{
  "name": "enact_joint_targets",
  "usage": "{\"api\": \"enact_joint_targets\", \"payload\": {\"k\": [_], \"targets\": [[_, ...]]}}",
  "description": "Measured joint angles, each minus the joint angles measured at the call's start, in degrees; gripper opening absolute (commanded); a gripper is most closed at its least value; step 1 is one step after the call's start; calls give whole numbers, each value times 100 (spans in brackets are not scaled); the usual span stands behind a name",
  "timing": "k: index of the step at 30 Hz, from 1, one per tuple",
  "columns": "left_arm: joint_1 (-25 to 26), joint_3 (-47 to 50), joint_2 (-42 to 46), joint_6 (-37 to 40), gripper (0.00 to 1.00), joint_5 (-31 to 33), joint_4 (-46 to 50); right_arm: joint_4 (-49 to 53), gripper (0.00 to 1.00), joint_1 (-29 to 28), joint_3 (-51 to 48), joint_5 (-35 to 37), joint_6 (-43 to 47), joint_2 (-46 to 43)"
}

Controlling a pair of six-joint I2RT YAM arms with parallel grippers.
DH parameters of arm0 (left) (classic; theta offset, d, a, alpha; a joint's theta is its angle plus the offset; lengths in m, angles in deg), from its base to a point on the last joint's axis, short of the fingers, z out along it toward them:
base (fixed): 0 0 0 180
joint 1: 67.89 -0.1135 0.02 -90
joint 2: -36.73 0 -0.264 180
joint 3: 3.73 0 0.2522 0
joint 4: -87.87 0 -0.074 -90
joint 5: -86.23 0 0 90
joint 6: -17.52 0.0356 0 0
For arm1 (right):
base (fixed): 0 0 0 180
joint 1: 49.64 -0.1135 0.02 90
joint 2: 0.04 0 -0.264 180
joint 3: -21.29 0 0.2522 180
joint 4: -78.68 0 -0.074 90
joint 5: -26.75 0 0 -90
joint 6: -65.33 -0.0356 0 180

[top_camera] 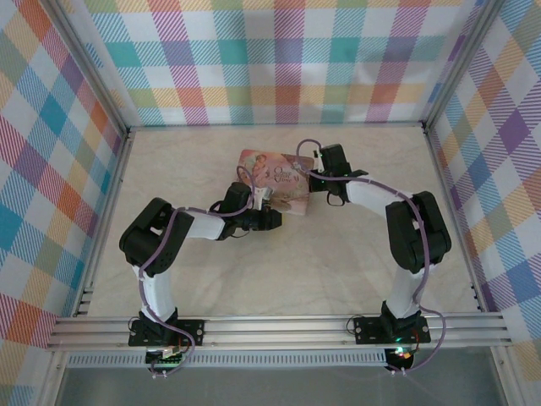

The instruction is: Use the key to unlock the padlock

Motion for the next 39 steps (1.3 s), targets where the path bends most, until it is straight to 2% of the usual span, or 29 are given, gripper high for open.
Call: {"api": "enact_joint_targets", "payload": {"k": [7, 11, 15, 17, 22, 25, 26, 27, 34, 39], "targets": [[13, -20, 74, -7, 14, 120, 227, 17, 0, 4, -4, -129, -4, -2], [-13, 63, 155, -85, 23, 199, 229, 35, 0, -2, -98, -153, -4, -72], [-39, 428, 483, -170, 36, 435, 267, 42, 0, -9, -291, -164, -7, -280], [-61, 664, 721, -192, 38, 581, 363, 42, 0, -9, -350, -162, -7, -363], [-129, 1145, 1445, -243, 59, 1075, 501, 39, 0, -9, -358, -157, -9, -391], [-155, 1325, 1812, -334, 85, 1467, 476, 37, 0, -9, -374, -160, -11, -391], [-164, 1355, 1906, -369, 97, 1604, 481, 39, 0, -9, -380, -160, -15, -391], [-175, 1370, 1978, -459, 100, 1744, 490, 39, 0, -9, -387, -160, -26, -391], [-372, 1482, 2208, -1038, 98, 2199, 315, 37, 0, -9, -389, -160, -48, -391], [-398, 1513, 2208, -953, 96, 2227, 256, 35, 0, -9, -389, -157, -48, -391]]}}
